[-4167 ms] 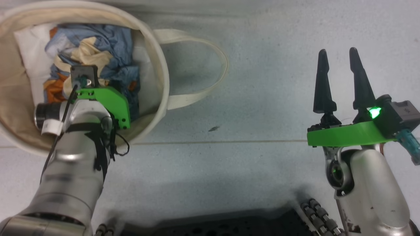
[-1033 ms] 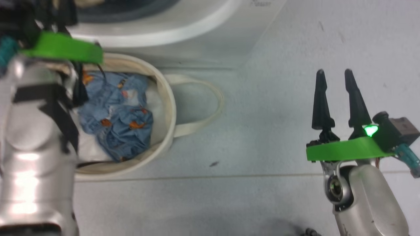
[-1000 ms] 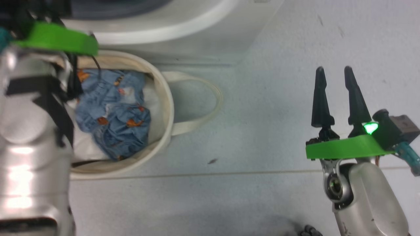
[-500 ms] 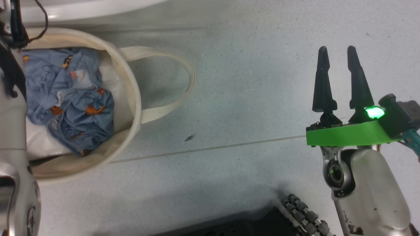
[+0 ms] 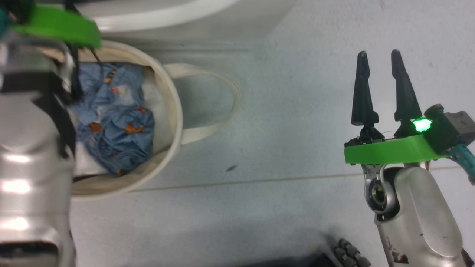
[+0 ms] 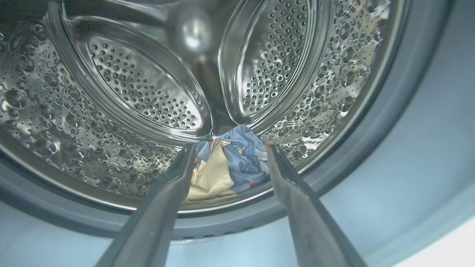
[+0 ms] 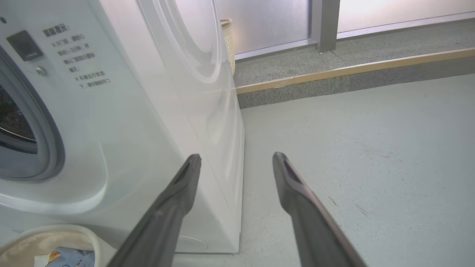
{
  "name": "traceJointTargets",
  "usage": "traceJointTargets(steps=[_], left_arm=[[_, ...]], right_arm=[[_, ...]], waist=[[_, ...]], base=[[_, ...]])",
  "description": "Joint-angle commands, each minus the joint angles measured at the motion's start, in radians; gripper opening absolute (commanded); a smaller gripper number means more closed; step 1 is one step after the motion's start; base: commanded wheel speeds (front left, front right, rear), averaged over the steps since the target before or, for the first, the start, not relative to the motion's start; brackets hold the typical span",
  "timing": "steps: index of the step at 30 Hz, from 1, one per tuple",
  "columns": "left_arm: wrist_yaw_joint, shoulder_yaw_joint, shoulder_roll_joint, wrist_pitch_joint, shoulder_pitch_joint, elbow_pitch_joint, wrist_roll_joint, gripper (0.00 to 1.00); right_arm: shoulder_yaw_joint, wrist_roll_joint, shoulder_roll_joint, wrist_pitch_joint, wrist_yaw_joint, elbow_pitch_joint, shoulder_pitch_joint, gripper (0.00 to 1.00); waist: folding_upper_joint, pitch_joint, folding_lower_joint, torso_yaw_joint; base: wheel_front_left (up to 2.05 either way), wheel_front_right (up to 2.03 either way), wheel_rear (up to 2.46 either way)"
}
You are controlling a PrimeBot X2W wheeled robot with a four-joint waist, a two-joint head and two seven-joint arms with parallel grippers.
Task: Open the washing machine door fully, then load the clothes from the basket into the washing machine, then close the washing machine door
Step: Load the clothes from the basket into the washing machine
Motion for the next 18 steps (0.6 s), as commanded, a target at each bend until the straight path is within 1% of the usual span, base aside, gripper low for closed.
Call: traceJointTargets(steps=[1,9,15,18], left_arm=[[0.009,0.011,0.026,-0.005,0.037,-0.053,-0.002,1.0],[-0.005,-0.03,-0.056,-0.005,0.29,-0.149,-0.027,1.0],[-0.015,-0.059,-0.087,-0.005,0.489,-0.168,-0.036,1.0],[-0.011,-0.061,-0.099,-0.005,0.577,-0.18,-0.049,1.0]], right_arm=[[0.022,-0.009,0.002,-0.012,0.0,-0.022,0.025,1.0],[0.02,-0.03,0.002,-0.012,0.0,-0.001,0.06,1.0],[0.046,-0.048,0.002,-0.012,0.0,0.029,0.108,1.0],[0.047,-0.055,0.002,-0.012,0.0,0.04,0.132,1.0]], waist=[[0.0,-0.052,0.0001,0.03],[0.0,-0.222,0.0001,0.091],[0.0,-0.36,0.0001,0.107],[0.0,-0.424,0.0001,0.115]], base=[[0.0,0.0,0.0],[0.0,0.0,0.0],[0.0,0.0,0.0],[0.0,0.0,0.0]])
